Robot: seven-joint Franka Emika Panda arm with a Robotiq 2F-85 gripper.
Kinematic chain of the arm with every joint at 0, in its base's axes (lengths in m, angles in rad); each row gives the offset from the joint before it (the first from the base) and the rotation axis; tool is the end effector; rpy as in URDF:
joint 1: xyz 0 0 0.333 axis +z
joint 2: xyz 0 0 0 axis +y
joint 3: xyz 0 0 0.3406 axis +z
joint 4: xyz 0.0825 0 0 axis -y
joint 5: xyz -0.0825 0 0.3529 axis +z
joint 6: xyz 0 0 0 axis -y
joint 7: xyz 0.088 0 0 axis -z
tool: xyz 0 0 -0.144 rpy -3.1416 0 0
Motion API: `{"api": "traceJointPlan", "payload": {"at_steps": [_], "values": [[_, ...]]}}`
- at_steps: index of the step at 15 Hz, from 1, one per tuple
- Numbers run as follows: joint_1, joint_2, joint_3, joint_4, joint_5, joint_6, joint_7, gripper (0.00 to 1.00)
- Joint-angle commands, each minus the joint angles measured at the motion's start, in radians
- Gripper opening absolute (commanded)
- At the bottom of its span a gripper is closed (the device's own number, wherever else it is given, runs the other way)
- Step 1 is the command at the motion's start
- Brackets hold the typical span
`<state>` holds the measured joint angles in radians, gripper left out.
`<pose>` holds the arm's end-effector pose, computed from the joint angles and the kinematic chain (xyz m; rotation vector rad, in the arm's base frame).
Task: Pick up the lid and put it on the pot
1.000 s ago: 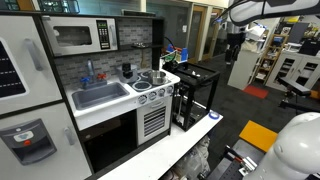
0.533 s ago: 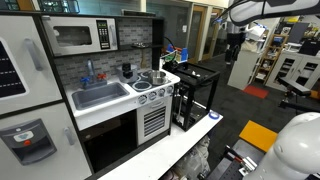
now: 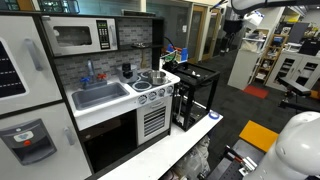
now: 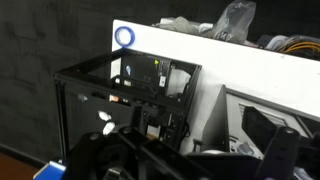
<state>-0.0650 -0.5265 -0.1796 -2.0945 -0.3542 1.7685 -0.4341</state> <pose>0.3456 -0.1491 0.6289 2.8066 0.3394 0.1391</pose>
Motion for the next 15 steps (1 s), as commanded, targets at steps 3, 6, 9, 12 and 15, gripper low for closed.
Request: {"api": "traceJointPlan", "payload": {"at_steps": [3, 6, 9, 12, 15], "values": [[0.049, 0.048, 0.015, 0.057, 0.032, 0.263, 0.036, 1.0], [0.05, 0.086, 0.035, 0.054, 0.064, 0.426, 0.128, 1.0], [0.056, -0.073, 0.113, -0.022, 0.054, 0.405, 0.168, 1.0], [0.127, -0.133, 0.132, 0.008, 0.082, 0.267, -0.007, 1.0], [0.19, -0.257, 0.198, 0.048, 0.1, 0.111, -0.015, 1.0]]}}
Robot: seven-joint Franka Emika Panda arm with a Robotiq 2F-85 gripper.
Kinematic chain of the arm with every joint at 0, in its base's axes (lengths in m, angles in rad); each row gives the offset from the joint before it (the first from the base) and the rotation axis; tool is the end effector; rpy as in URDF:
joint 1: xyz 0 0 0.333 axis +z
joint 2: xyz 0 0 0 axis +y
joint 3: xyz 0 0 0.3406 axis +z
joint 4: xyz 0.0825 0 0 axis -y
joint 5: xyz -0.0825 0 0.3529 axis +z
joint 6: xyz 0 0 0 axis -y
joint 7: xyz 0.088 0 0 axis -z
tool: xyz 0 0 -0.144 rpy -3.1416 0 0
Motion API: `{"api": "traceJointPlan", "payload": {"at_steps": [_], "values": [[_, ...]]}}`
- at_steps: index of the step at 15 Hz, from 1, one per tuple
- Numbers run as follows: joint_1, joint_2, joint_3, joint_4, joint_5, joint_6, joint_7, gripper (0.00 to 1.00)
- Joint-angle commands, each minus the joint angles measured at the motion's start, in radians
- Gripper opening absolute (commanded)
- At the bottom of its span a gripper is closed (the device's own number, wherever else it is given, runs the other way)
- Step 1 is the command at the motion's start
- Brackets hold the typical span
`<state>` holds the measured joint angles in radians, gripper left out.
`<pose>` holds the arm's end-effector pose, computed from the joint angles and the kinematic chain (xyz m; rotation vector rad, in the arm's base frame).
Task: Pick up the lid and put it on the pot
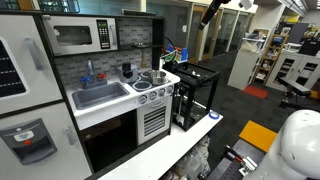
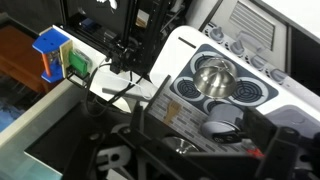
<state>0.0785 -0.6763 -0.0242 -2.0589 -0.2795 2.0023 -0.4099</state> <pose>0.3383 -0.0119 0.7343 2.5827 0.6602 0.7750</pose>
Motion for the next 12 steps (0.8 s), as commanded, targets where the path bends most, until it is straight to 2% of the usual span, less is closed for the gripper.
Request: {"api": "traceJointPlan", "payload": {"at_steps": [1, 2, 3, 6, 12], "values": [[0.066, -0.146, 0.068, 0.031, 0.03, -0.178, -0.031, 1.0], [0.074, -0.176, 0.105, 0.057, 0.019, -0.25, -0.016, 1.0], [0.071, -0.132, 0.062, 0.029, 0.006, -0.161, 0.0, 1.0], [0.095, -0.209, 0.106, 0.046, 0.002, -0.245, 0.006, 1.0], [0.093, -0.186, 0.1, 0.046, 0.003, -0.245, 0.006, 1.0]]}}
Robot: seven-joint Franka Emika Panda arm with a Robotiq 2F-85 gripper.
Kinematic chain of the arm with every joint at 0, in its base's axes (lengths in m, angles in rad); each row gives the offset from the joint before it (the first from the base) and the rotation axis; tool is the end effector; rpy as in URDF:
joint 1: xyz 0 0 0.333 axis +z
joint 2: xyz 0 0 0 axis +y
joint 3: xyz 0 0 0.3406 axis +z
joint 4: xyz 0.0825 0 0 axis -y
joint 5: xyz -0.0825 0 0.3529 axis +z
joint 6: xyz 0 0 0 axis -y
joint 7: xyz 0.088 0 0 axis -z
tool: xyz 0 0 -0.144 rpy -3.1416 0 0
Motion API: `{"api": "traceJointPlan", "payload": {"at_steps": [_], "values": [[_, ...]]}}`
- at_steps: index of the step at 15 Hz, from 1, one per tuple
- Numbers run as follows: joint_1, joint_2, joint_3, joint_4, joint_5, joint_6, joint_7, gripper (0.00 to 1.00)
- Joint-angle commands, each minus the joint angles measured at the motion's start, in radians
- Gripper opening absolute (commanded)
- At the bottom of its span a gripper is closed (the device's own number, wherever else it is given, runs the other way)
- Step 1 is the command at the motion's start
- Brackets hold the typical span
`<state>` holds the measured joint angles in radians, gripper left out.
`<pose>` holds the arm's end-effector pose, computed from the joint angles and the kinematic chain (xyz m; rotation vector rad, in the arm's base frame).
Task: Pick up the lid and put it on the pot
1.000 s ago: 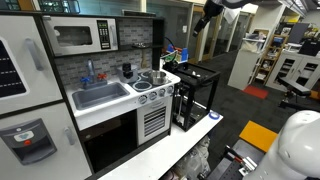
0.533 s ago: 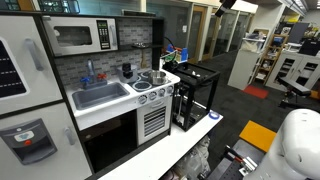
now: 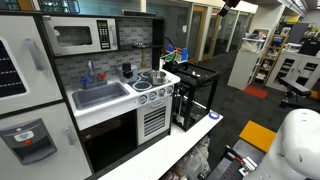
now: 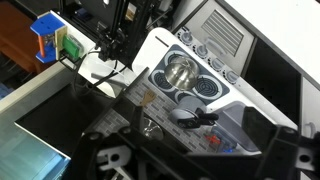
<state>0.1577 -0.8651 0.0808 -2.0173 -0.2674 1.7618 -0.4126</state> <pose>0.2327 0.0436 0.7727 2.5220 0.7943 0.7843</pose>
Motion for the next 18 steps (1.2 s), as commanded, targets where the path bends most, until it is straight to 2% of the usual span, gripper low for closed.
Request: {"api": "traceJointPlan", "payload": {"at_steps": [1, 10, 13, 16, 17, 18], "values": [[0.01, 0.006, -0.003, 0.012, -0.008, -0.023, 0.016, 1.0], [-0.013, -0.012, 0.011, -0.005, 0.022, -0.023, 0.19, 1.0], [-0.016, -0.008, 0.017, 0.004, 0.021, -0.051, 0.22, 1.0], [-0.032, -0.003, 0.032, 0.021, 0.011, -0.13, 0.257, 1.0], [-0.009, -0.006, 0.017, 0.005, 0.013, -0.083, 0.24, 1.0], [-0.011, -0.007, 0.02, 0.006, 0.013, -0.095, 0.248, 1.0]]}}
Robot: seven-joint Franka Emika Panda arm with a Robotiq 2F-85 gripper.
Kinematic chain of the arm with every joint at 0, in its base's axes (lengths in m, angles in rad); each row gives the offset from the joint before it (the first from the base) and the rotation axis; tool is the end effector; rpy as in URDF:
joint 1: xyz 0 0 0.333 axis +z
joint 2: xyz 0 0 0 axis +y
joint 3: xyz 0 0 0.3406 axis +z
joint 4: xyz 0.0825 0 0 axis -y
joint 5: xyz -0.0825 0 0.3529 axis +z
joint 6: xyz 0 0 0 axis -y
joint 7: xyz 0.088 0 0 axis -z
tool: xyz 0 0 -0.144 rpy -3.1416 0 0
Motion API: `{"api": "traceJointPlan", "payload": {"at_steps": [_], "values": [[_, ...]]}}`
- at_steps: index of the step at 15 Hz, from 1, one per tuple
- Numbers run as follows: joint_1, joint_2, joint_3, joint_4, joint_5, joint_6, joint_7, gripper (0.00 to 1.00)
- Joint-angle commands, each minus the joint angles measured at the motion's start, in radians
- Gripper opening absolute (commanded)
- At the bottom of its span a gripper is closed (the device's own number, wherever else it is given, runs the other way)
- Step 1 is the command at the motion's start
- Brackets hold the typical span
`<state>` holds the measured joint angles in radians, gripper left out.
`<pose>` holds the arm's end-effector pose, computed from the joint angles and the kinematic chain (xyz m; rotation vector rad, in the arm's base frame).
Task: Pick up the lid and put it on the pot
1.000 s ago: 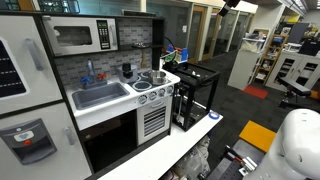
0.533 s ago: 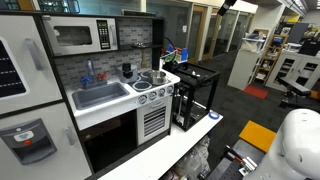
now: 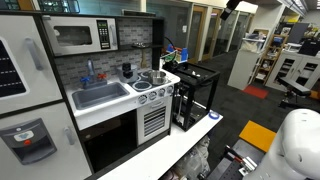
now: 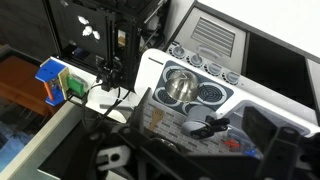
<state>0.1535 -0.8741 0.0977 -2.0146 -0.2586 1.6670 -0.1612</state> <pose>0.2209 0.0460 0.7617 2.6851 0.4789 0.7501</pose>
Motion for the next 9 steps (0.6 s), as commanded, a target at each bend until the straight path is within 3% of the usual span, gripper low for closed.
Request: {"api": "traceJointPlan", "payload": {"at_steps": [1, 6, 9], "values": [[-0.007, 0.001, 0.004, 0.003, 0.004, -0.006, 0.0, 1.0], [-0.018, 0.002, 0.011, 0.009, 0.001, -0.03, 0.015, 1.0], [-0.043, 0.011, 0.032, 0.033, -0.016, -0.13, 0.041, 1.0]]}}
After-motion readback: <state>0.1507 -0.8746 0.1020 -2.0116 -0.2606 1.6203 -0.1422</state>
